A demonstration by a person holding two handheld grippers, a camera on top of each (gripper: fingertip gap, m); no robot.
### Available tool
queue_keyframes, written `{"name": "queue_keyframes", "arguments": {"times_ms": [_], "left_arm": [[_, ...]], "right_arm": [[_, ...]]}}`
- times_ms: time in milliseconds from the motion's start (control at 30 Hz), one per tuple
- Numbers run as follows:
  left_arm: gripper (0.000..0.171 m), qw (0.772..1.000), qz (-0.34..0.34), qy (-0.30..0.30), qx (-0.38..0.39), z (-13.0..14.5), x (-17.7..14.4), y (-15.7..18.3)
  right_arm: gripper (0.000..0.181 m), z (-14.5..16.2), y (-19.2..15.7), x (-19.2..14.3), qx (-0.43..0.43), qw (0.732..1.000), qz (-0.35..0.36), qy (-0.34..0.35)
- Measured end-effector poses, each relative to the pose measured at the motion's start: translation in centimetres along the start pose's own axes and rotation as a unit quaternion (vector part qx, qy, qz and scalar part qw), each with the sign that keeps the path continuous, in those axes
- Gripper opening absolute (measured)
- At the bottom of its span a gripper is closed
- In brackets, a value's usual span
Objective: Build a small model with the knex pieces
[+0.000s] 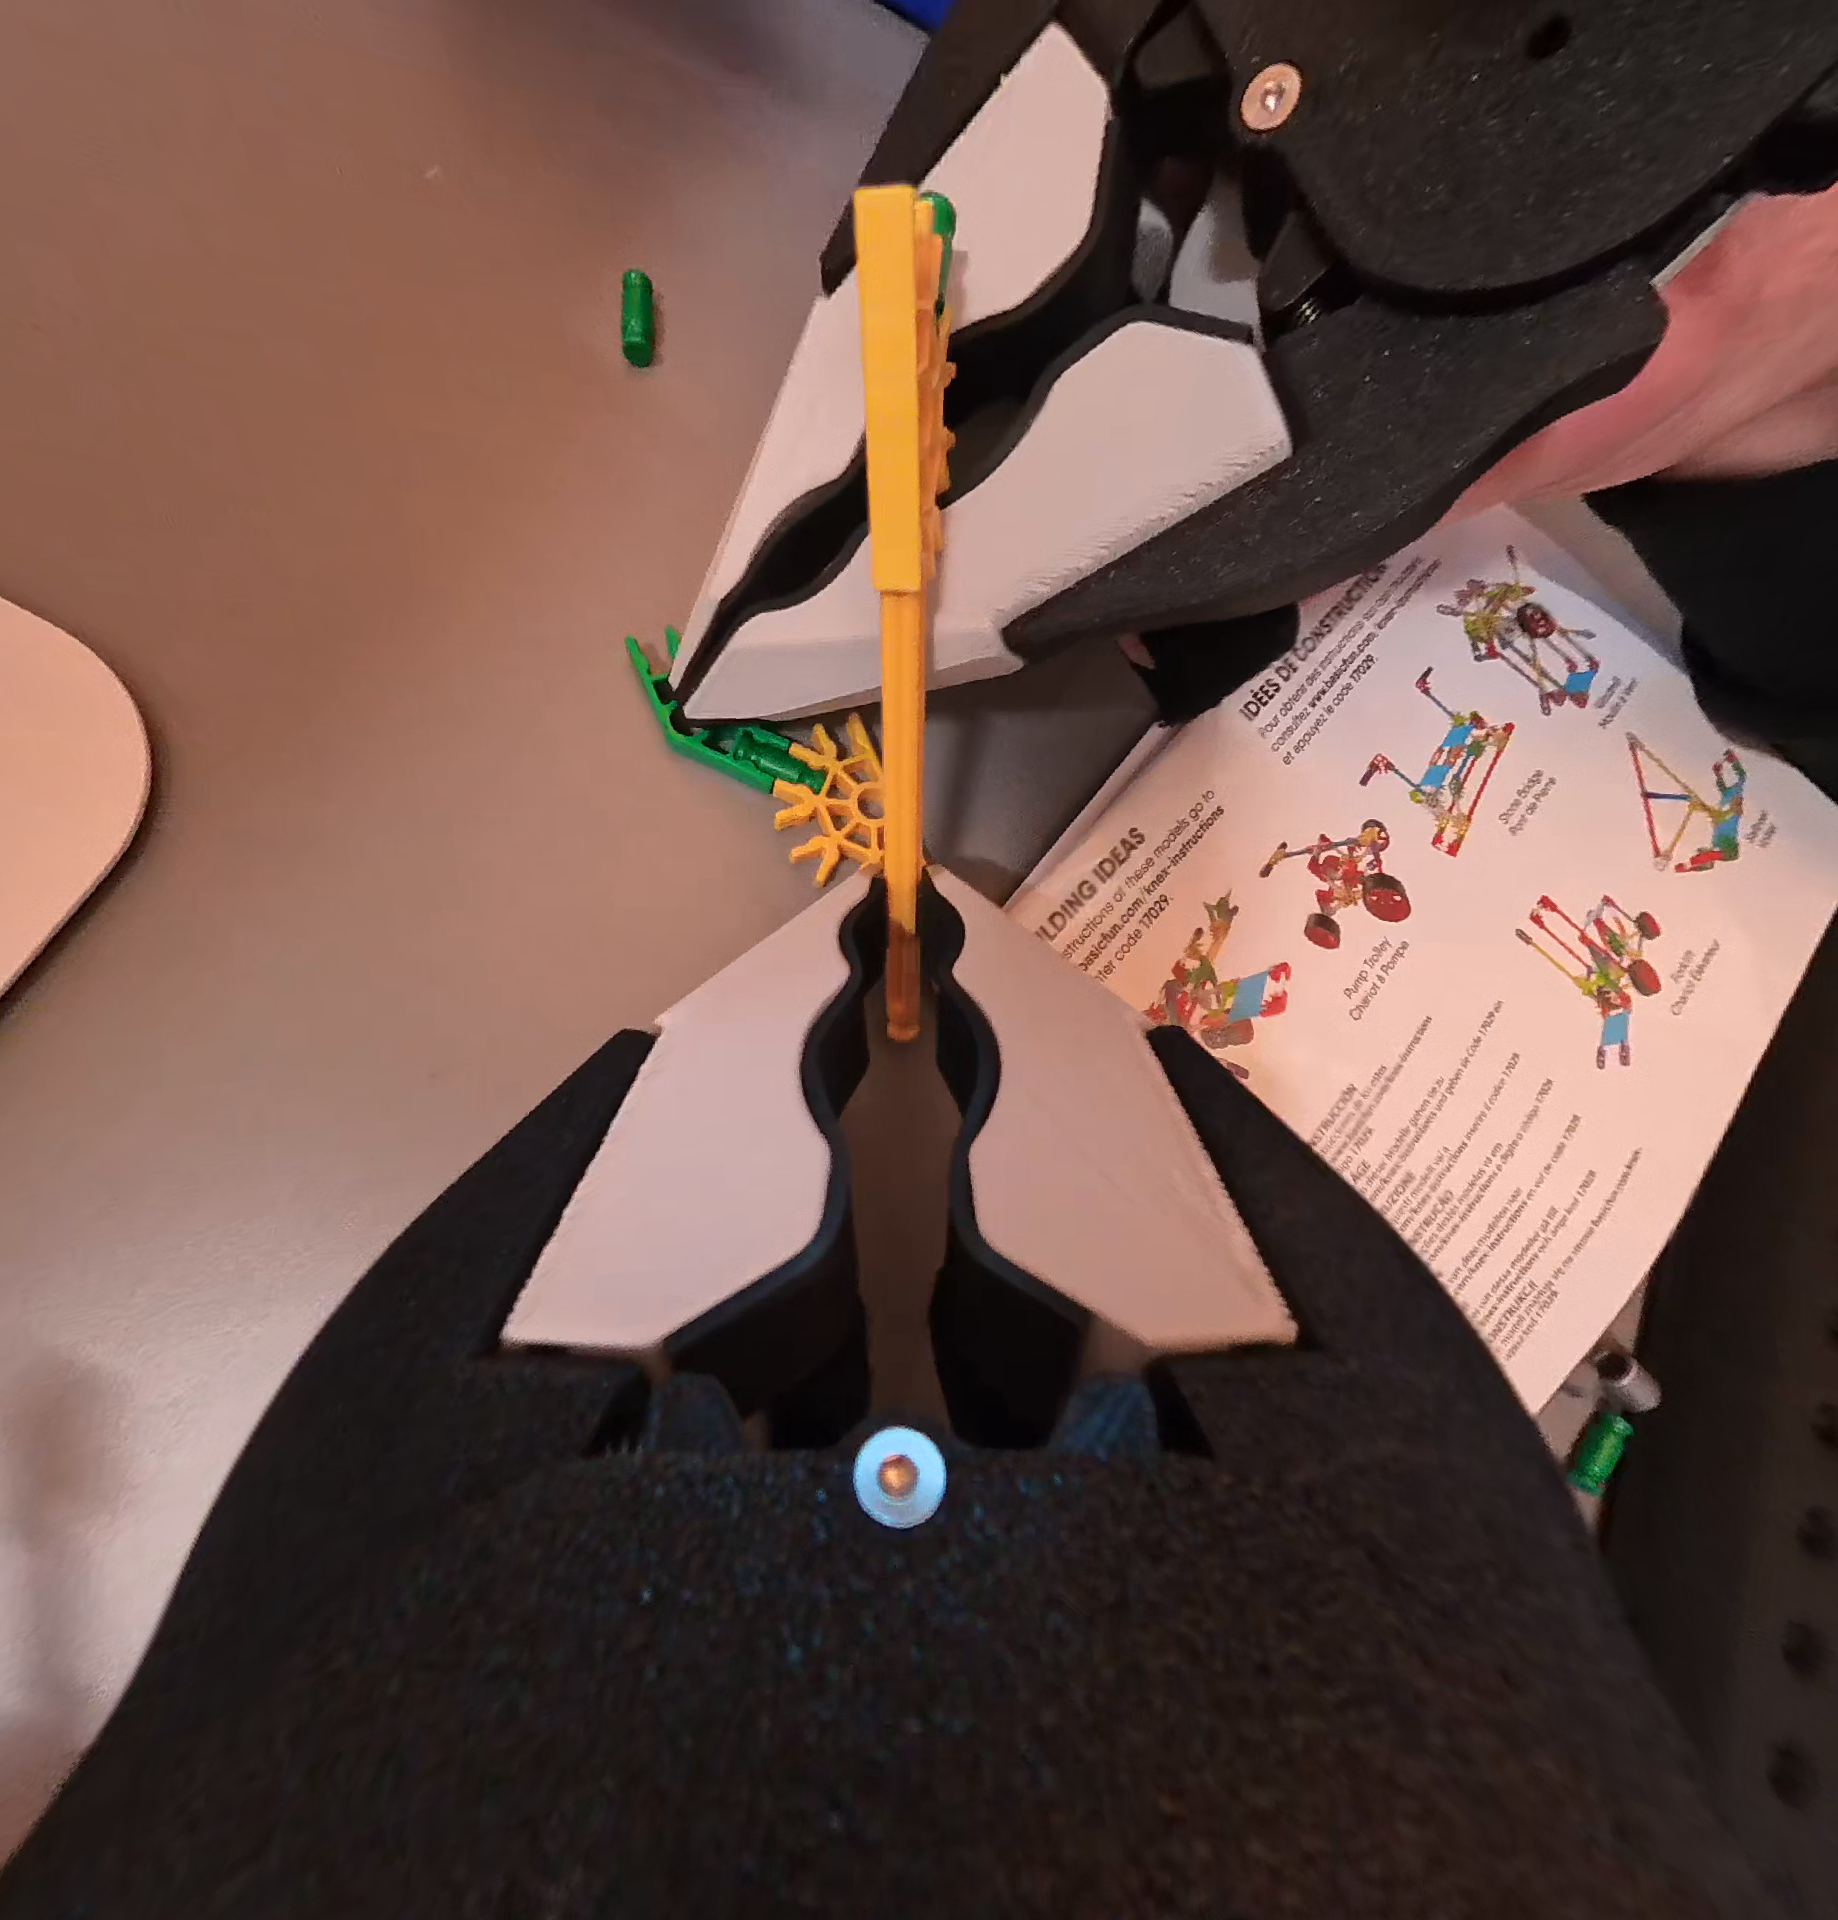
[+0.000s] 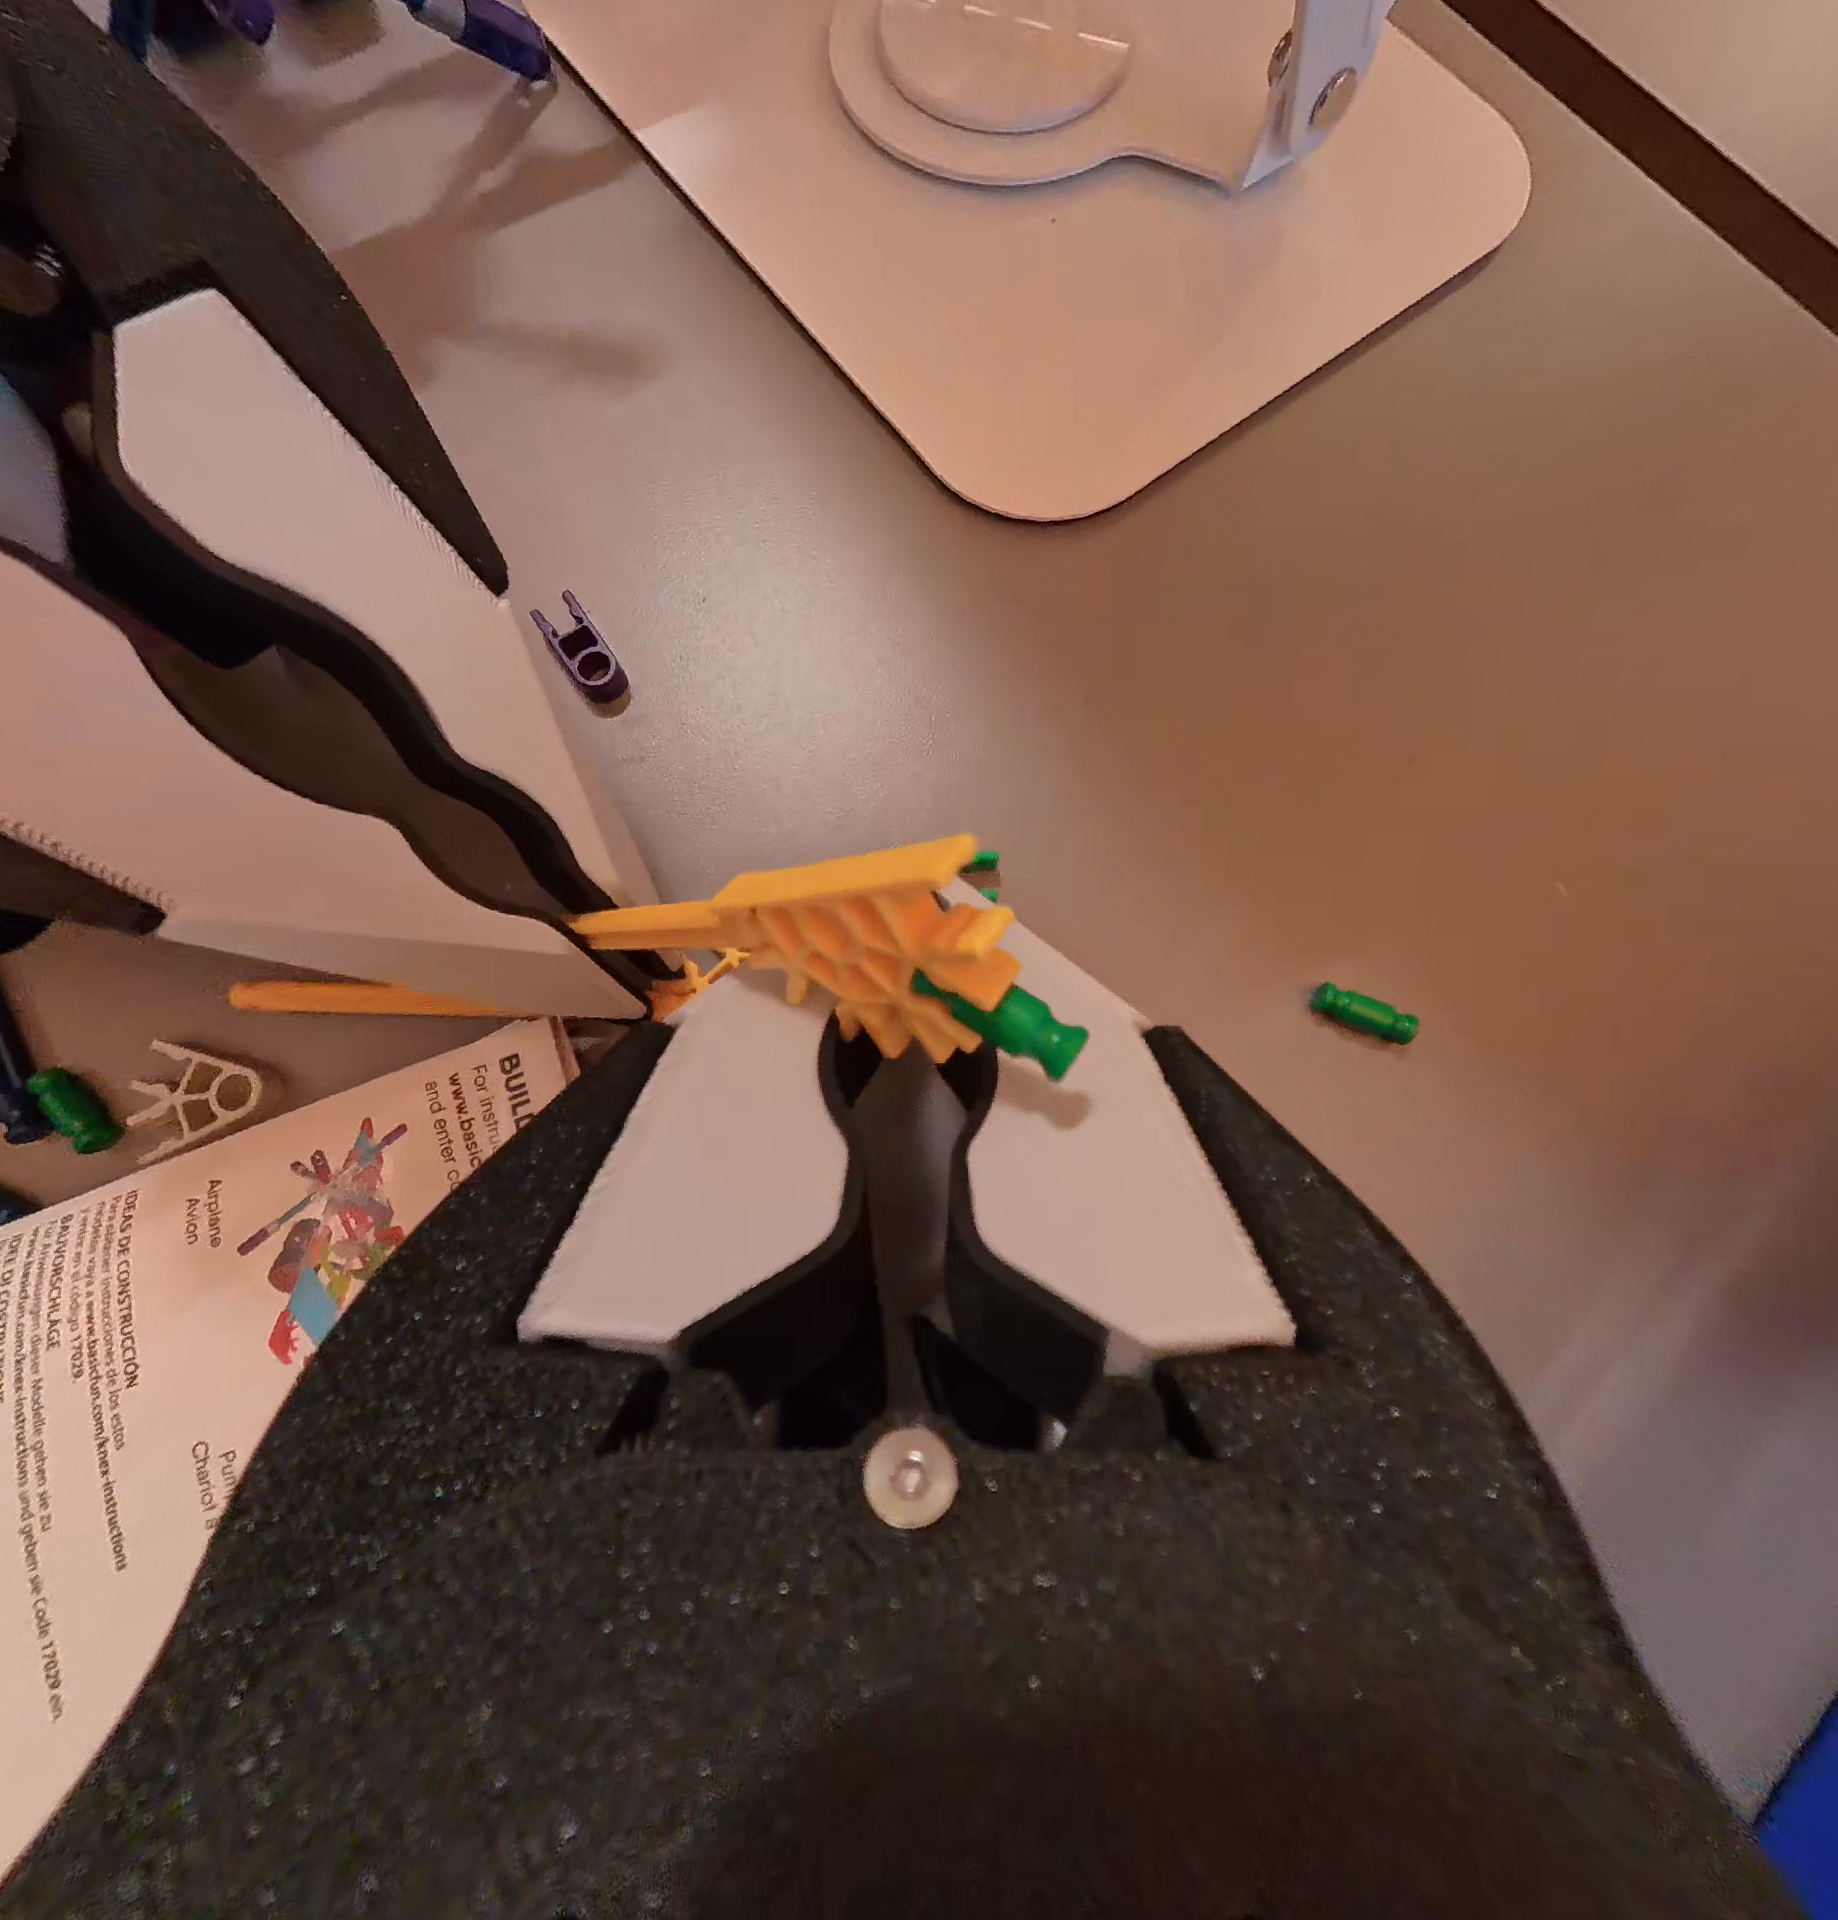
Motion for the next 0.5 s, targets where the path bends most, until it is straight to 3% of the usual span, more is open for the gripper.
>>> {"name": "queue_keyframes", "arguments": {"times_ms": [233,367,500], "left_arm": [[0.005,0.998,0.037,0.026,-0.047,-0.1,-0.2,-0.4],[0.004,0.992,0.055,0.085,-0.071,-1.7,-1.7,-0.6],[0.004,0.989,0.065,0.103,-0.079,-2.2,-2.3,-0.6]], "right_arm": [[0.001,0.0,-0.1,-0.1,0.01,1.0,-0.007,0.01],[0.0,0.0,0.1,-0.6,-0.016,1.0,0.005,0.008],[0.01,-0.7,0.6,-1.2,-0.019,0.999,0.008,0.024]]}}
Point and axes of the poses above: each gripper's, where its closed fingertips meet, x out along the fingers, z out of its underside, y = z × x across the jaws, the point moved 5 cm from there along -x, back along the fingers, and after that the axes turned 12 degrees about y, right-handed, at the moved point
